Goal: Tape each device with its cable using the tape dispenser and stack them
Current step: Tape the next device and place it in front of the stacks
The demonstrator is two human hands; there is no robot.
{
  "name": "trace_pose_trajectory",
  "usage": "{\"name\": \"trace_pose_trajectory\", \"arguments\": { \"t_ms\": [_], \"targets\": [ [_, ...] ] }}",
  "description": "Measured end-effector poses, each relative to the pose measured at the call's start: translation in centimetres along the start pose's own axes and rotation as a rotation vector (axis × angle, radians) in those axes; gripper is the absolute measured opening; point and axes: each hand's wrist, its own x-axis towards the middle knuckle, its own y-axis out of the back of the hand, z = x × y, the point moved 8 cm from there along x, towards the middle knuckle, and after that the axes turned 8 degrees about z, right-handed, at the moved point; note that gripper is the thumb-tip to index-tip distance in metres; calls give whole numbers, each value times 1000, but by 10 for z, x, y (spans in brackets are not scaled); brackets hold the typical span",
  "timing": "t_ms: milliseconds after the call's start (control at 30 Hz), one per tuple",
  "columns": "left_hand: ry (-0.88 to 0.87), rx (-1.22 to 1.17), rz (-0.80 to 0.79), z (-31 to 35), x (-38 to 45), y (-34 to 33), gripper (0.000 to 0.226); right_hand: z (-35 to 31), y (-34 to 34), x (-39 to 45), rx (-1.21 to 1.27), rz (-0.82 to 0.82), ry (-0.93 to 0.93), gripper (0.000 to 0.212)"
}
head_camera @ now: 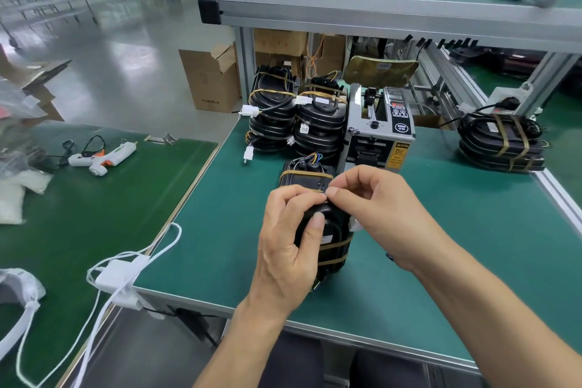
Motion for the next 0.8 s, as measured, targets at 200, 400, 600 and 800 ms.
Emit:
{"name": "trace_pose_trajectory", "arguments": {
  "t_ms": [200, 400, 600, 800],
  "targets": [
    [-15, -13, -8, -2, -2, -1, 23, 7, -3, -3, 68, 53, -9, 16],
    [8, -49, 9, -4, -2, -2, 26, 15, -9, -6, 193, 100, -49, 12],
    [61, -104, 20, -8, -5, -3, 32, 18, -5, -6, 285, 67, -85, 10],
    [58, -87, 11, -8, -3, -3, 30, 13, -7, -10, 297, 51, -28, 8]
  ]
}}
